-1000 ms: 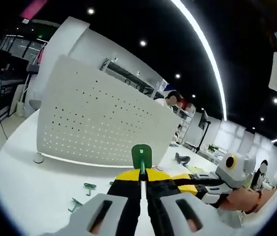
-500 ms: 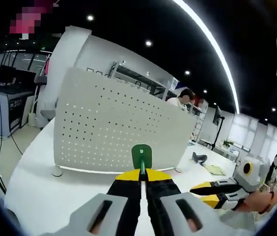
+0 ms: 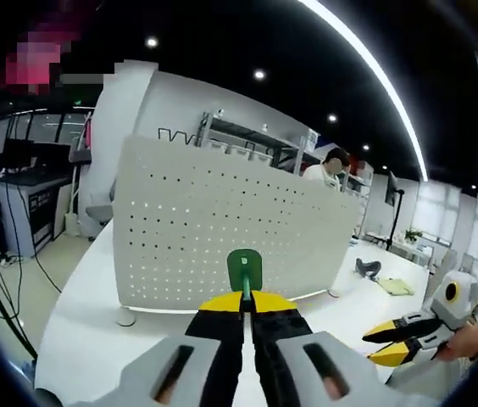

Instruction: Insert the hook assembly into the mounting plate slot until the hook locks in place.

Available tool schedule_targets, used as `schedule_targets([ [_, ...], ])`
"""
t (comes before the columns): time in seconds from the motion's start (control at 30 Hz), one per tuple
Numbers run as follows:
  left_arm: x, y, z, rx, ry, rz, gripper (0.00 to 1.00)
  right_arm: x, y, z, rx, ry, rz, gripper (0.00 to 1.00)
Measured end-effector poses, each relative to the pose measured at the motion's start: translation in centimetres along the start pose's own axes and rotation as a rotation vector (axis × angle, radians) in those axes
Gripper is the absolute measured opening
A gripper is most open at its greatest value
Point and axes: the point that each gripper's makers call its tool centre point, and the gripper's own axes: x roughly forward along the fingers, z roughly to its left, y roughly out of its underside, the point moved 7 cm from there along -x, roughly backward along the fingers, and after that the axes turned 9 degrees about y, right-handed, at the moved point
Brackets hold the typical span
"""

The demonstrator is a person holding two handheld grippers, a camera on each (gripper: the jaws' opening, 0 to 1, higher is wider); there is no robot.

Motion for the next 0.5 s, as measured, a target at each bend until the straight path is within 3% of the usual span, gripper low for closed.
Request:
schedule_targets([
  [0.5,1.0,-2.1,2.1,0.071,-0.090,-0.016,0.02,-0.1,0.3,0.2,0.013,-0.004,0.001,0.24],
])
